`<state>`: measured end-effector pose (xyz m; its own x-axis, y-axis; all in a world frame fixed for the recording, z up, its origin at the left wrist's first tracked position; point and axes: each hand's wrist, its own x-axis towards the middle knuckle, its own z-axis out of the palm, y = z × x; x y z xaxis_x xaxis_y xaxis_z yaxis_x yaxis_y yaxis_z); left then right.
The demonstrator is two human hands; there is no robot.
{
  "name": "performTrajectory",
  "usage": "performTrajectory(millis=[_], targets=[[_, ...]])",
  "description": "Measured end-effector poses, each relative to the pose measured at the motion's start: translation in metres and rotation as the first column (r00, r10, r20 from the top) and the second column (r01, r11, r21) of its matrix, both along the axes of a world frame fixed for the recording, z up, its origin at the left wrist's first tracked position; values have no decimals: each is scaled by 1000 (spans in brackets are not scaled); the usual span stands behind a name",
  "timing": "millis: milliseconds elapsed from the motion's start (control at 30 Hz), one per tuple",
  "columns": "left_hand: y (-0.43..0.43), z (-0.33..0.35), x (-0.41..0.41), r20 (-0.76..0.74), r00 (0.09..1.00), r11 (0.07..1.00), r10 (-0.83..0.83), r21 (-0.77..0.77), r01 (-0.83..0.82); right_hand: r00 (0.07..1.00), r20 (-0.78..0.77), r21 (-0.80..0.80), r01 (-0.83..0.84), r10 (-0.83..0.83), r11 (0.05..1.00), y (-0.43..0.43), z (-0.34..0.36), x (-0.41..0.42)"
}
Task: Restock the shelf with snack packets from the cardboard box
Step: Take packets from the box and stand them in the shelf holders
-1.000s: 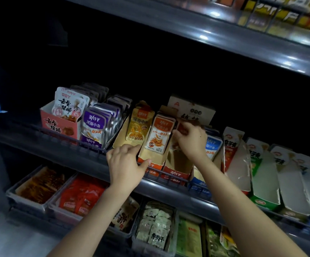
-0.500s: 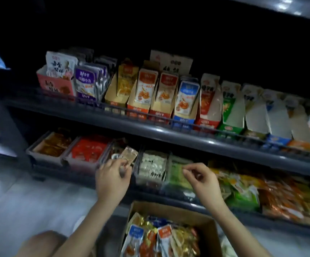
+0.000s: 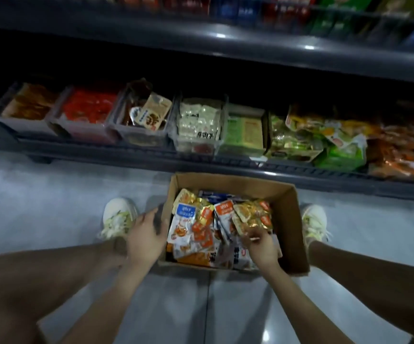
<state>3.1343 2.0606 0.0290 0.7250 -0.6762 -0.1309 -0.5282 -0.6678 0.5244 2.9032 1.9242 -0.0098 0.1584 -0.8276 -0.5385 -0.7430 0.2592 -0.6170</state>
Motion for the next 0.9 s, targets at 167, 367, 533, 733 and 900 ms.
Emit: performTrajectory(millis=[167,367,533,733,900], targets=[[-25,-22,-11,-36,995,994,-89,61,91,976,-215,-139,9,-40,990,-17,-26,-1],[-36,-31,-13,-109,994,998,23,59,-17,972,-193,-103,116,-134,988,-56,-54,0],[-35,-37,-10,-89,995,997,46,68,-40,962,-105,26,255,-251,967,-81,-71,8],[-40,-36,-6,-94,995,997,37,66,-31,978,-86,34,195,-192,980,-60,-79,15],[-41,-31,-11,-49,998,996,43,80,-39,993,4,-120,118,-119,986,-29,-79,12]])
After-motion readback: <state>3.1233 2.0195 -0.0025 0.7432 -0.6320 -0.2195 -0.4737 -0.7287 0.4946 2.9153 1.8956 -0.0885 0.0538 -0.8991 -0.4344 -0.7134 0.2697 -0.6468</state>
